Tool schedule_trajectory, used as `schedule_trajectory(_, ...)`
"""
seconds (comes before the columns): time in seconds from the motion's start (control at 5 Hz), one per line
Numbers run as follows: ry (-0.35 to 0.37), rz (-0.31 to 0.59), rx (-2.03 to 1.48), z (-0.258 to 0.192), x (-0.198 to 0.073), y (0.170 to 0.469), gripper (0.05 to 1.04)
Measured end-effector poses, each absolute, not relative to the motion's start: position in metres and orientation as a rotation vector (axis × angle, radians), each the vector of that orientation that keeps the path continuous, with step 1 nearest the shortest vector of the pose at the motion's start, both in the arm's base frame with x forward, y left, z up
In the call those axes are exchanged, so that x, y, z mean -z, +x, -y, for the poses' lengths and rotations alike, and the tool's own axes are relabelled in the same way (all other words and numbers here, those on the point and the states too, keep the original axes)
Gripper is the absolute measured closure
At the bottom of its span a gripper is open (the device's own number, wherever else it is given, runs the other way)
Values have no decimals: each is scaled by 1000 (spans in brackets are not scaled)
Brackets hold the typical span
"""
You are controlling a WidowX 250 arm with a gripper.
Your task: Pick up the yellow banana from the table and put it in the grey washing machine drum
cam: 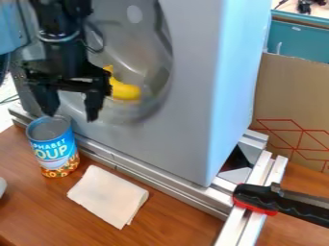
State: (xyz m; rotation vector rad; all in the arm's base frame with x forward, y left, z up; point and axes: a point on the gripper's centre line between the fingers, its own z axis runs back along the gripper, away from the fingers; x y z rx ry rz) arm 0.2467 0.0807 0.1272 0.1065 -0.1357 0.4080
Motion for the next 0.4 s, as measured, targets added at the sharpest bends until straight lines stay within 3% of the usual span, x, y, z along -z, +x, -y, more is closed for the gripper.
schedule_trajectory(0.4, 193, 26, -195, -50, -114, 232, 83)
